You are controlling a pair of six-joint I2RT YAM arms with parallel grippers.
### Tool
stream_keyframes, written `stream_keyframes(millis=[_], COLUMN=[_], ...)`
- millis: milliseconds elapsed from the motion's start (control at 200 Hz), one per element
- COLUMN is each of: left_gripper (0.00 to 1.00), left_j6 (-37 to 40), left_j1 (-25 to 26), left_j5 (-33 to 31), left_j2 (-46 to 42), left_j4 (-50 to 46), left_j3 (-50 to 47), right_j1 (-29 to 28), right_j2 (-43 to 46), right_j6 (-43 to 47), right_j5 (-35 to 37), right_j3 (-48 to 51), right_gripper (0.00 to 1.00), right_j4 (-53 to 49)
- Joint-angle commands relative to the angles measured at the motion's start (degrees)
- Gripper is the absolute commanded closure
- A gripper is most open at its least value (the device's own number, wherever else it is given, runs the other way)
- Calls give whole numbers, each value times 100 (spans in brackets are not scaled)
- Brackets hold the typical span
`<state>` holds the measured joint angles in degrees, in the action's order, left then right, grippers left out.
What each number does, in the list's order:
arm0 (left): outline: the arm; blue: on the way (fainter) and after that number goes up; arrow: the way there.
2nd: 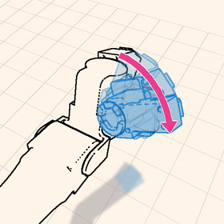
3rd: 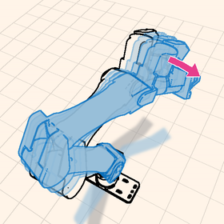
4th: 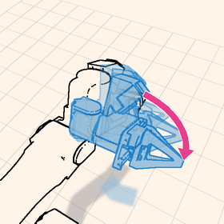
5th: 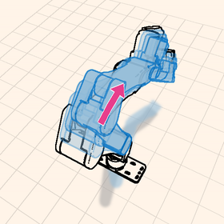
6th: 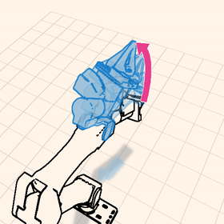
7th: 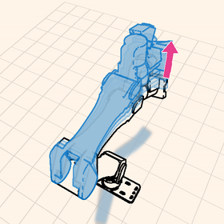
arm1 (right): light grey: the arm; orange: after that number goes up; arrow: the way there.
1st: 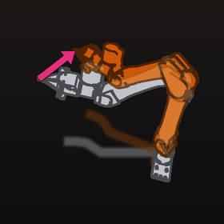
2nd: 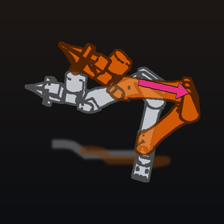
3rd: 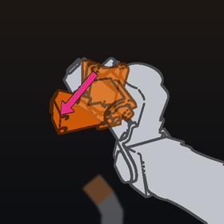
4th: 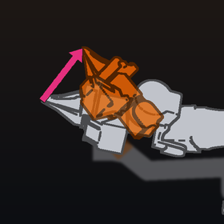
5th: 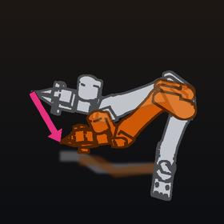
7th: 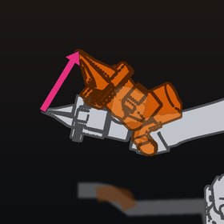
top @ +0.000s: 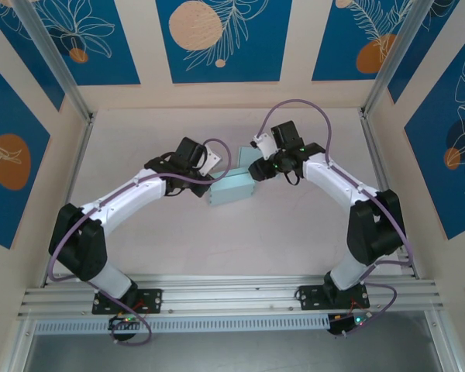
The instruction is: Fold the paper box
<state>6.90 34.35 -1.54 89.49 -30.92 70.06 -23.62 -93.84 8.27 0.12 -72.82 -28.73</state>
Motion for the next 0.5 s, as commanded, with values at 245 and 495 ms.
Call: stream_keyframes(millis=[245, 495], left_gripper=[100, 100], left_j6=[154, 12], left_j1=[-95, -114], left_j5=[41, 40], left_j2=[100, 134], left_j4=[-31, 57], left_j3=[115, 116], right_j1=[14, 15], right_j2=[-143, -157], right_j6=[109, -30], right_j5=[-292, -364], right_j3=[-224, -177], right_gripper=[57, 83], right_j4=[-23, -19])
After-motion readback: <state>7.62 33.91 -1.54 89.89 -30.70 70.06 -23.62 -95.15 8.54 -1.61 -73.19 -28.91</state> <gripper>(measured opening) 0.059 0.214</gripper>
